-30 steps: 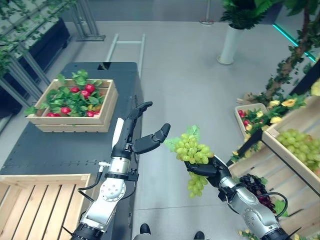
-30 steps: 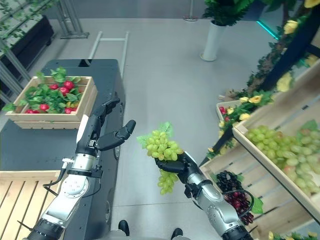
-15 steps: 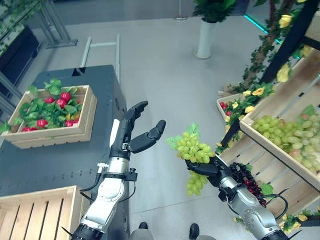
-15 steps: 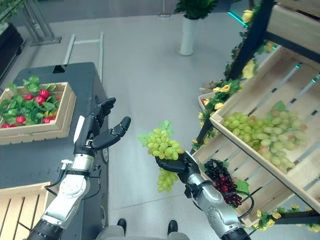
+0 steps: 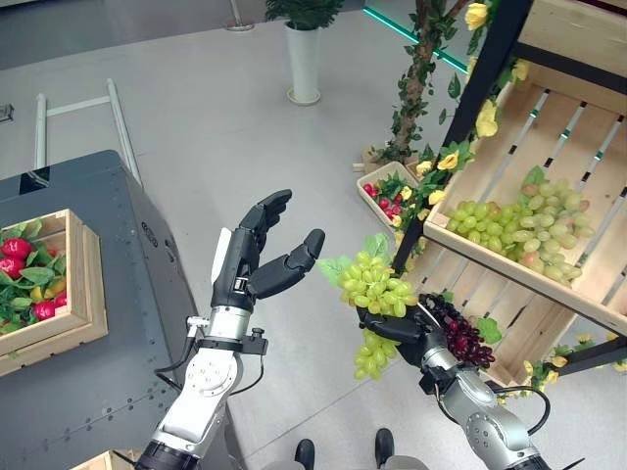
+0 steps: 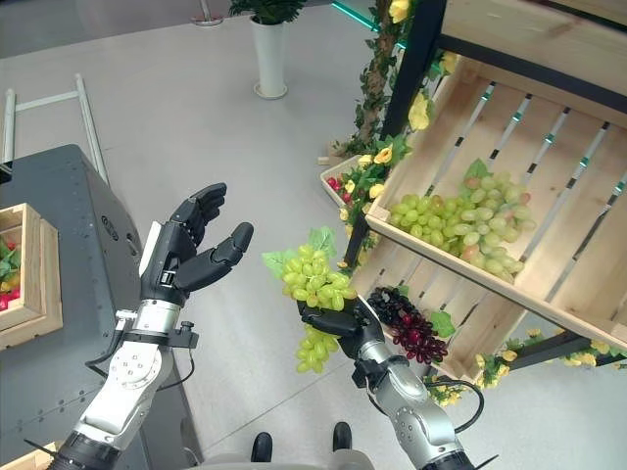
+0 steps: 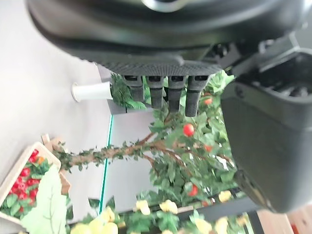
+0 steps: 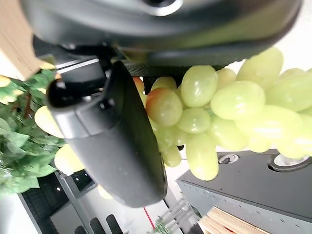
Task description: Pick up the fruits from the basket on one side to the basket on the other side
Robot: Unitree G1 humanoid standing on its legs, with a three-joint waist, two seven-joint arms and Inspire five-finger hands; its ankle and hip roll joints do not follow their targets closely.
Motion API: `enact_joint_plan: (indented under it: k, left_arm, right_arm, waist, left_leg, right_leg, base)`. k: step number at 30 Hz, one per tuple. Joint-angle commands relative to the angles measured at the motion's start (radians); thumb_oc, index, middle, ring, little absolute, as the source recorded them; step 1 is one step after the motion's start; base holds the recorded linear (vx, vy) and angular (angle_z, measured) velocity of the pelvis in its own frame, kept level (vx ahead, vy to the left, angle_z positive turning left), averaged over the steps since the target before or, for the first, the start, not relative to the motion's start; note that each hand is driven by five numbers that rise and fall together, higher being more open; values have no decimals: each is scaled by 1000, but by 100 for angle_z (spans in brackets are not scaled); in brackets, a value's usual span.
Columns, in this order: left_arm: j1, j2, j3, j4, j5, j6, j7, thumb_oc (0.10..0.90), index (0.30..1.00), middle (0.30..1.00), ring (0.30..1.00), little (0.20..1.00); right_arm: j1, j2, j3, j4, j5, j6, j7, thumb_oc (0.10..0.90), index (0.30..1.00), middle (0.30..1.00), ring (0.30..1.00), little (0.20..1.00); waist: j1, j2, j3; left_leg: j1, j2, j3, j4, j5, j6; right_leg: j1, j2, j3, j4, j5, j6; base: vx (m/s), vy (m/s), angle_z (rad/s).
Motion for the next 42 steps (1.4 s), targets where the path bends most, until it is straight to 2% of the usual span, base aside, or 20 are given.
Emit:
enact_joint_plan:
  k: [1,4,6,8,12,13,15,16,19,23,26,30,33,34,36,37,40,42]
  left_arm:
    - [-107,10,-8,-37,3,-148,-34,800,900,900,900,900]
    - [-110,8,-15,-35,-9,-148,-56,800,900,900,900,900]
    - [-109,10,-15,-33,-11,-150,-64,800,900,900,900,900]
    - [-113,21,-9,-30,-4,-140,-53,800,900,900,900,900]
    - [-122,32,-3,-19,-23,-131,-44,800,900,900,900,900]
    - [-125,37,11,-3,-31,-140,-49,800,900,900,900,900]
    - [-126,35,16,1,-31,-144,-54,800,900,900,900,900]
    - [-128,34,21,5,-23,-149,-46,800,900,900,900,900]
    - [-122,27,24,5,-14,-139,-5,800,900,900,900,900]
    - [-113,21,42,14,-34,-143,22,800,900,900,900,900]
    - [-115,9,59,5,-46,-147,9,800,900,900,900,900]
    - [-122,12,65,-12,-37,-142,11,800,900,900,900,900]
    - [-131,21,78,-11,-22,-136,23,800,900,900,900,900]
    - [-138,32,85,-3,-13,-128,36,800,900,900,900,900]
    - [-141,40,93,6,-7,-127,45,800,900,900,900,900]
    - [-141,51,106,23,6,-132,53,800,900,900,900,900]
    - [-139,68,123,51,22,-130,72,800,900,900,900,900]
    - [-136,72,137,75,26,-131,77,800,900,900,900,900]
  right_arm:
    - [-45,16,-44,-106,45,-153,9,400,300,300,300,300]
    - [-38,19,-43,-111,30,-148,13,400,300,300,300,300]
    - [-42,14,-39,-113,9,-134,33,400,300,300,300,300]
    - [-55,-2,-38,-114,1,-126,79,400,300,300,300,300]
    - [-79,-33,-38,-112,3,-127,117,400,300,300,300,300]
    - [-102,-58,-38,-93,11,-132,146,400,300,300,300,300]
    - [-108,-63,-42,-83,4,-138,154,400,300,300,300,300]
    - [-118,-65,-41,-74,-10,-145,163,400,300,300,300,300]
    - [-131,-82,-49,-83,-25,-127,154,400,300,300,300,300]
    - [-135,-117,-71,-110,-34,-103,169,400,300,300,300,300]
    - [-136,-156,-96,-140,-67,-88,222,400,300,300,300,300]
    - [-147,-212,-123,-182,-76,-52,284,400,300,300,300,300]
    - [-158,-286,-143,-213,-105,-4,386,400,300,300,300,300]
    - [-169,-338,-146,-229,-65,22,454,400,300,300,300,300]
    - [-178,-368,-147,-237,-46,34,503,400,300,300,300,300]
    - [-190,-409,-148,-252,-13,51,574,400,300,300,300,300]
    - [-213,-468,-146,-286,58,51,673,400,300,300,300,300]
    - [-242,-481,-150,-292,114,49,702,400,300,300,300,300]
  waist:
    - [-25,29,-79]
    - [-36,31,-74]
    - [-35,30,-72]
    - [-27,30,-70]
    - [-12,31,-69]
    - [8,26,-74]
    - [16,22,-77]
    - [23,14,-84]
    - [24,4,-95]
    - [8,-3,-102]
    - [-6,-13,-104]
    - [-14,-19,-106]
    - [-19,-21,-105]
    - [-21,-24,-103]
    - [-22,-25,-102]
    - [-22,-27,-104]
    - [-18,-30,-108]
    - [-14,-31,-113]
  left_leg:
    - [-42,-15,12,61,-96,-19]
    - [-33,-25,27,43,-96,-11]
    - [-22,-26,55,20,-96,-12]
    - [-23,-20,96,9,-94,-11]
    - [-28,-9,134,9,-91,-9]
    - [-31,5,161,11,-93,-12]
    - [-31,11,163,11,-94,-16]
    - [-28,23,168,11,-93,-26]
    - [-16,52,179,16,-90,-48]
    - [-5,88,207,22,-83,-68]
    - [14,121,222,13,-74,-88]
    - [17,136,213,8,-66,-104]
    - [10,147,205,12,-57,-116]
    - [8,151,202,12,-54,-122]
    - [8,153,199,11,-52,-126]
    - [10,154,192,9,-50,-131]
    - [14,154,181,5,-48,-137]
    - [18,153,177,3,-50,-140]
  right_leg:
    - [-48,-14,-28,153,-59,28]
    - [-86,-35,-23,157,-15,41]
    - [-104,-49,-44,153,19,50]
    - [-115,-67,-96,196,38,56]
    - [-115,-88,-135,256,37,54]
    - [-89,-120,-176,254,43,52]
    - [-68,-132,-189,230,45,53]
    - [-34,-132,-205,173,25,55]
    - [13,-105,-222,91,-7,60]
    - [31,-72,-194,47,-19,53]
    - [55,-35,-175,18,-30,29]
    - [72,-14,-172,-1,-35,15]
    - [70,-6,-172,1,-41,5]
    - [70,-5,-175,2,-42,2]
    - [72,-4,-177,2,-45,1]
    - [75,-4,-179,2,-47,0]
    - [82,-6,-187,4,-51,1]
    - [84,-9,-192,8,-54,3]
  base:
    - [-32,218,-32]
    - [-28,193,-35]
    - [-44,109,-53]
    - [-59,20,-66]
    - [-51,-65,-63]
    - [-49,-195,-49]
    - [-18,-235,-47]
    - [23,-319,-56]
    - [34,-282,-31]
    - [29,-228,-10]
    - [52,-257,-9]
    - [32,-127,-5]
    - [8,-70,1]
    - [6,-46,3]
    - [14,-16,3]
    - [24,1,3]
    - [26,12,4]
    - [39,35,4]
